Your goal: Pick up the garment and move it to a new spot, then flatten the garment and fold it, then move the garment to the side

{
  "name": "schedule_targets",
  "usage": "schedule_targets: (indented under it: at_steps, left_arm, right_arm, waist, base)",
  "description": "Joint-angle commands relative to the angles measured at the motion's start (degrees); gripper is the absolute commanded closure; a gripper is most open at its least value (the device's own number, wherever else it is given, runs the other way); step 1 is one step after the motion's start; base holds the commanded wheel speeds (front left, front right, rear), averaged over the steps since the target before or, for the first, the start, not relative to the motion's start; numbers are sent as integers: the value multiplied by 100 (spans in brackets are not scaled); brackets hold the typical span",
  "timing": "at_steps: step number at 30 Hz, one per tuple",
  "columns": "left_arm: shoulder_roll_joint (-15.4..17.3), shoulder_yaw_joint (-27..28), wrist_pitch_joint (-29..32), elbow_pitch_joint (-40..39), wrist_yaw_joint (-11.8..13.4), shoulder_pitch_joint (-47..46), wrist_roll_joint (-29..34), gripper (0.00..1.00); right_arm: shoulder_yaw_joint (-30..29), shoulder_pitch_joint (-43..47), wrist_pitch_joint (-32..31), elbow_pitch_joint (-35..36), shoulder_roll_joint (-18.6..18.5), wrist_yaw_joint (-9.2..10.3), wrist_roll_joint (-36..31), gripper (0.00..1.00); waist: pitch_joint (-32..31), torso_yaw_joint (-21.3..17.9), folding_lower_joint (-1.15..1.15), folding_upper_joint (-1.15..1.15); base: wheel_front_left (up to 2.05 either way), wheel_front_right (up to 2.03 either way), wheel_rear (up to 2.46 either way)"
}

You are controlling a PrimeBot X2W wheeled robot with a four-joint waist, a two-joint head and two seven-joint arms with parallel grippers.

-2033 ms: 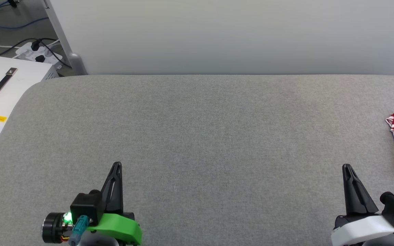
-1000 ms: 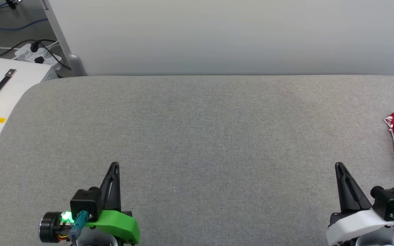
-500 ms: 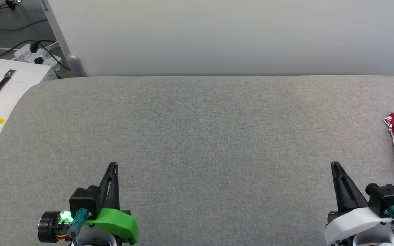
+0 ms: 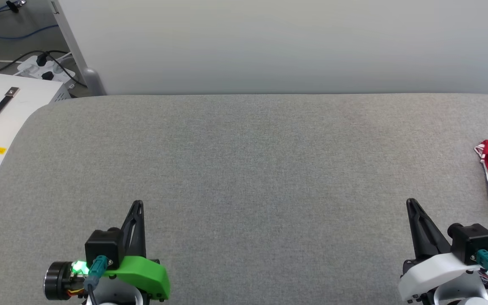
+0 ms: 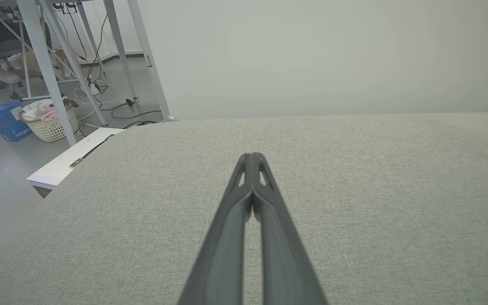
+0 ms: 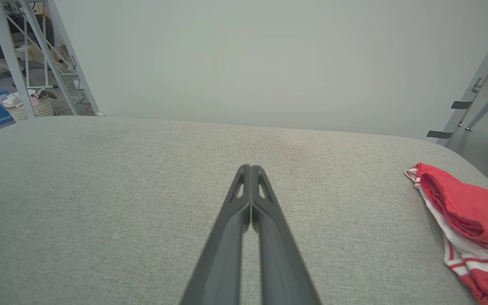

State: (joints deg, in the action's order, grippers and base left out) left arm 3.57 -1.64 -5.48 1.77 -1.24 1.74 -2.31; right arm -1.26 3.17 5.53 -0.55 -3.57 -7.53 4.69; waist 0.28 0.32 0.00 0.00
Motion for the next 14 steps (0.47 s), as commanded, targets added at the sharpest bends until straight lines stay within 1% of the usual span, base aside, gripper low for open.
schedule_targets:
  at_steps: [1, 14]
  left_arm:
    - [-30, 23, 33, -31, 41, -102, 51, 100]
    - [-42, 64, 183, -74, 65, -123, 104, 100]
  right_arm:
    - [17, -114, -34, 31, 15, 3, -69, 100]
    - [48, -173, -186, 38, 31, 3, -185, 100]
  waist:
    - [-1, -1, 0, 0]
    - [-9, -10, 0, 0]
  base:
    - [0, 0, 0]
    - [0, 0, 0]
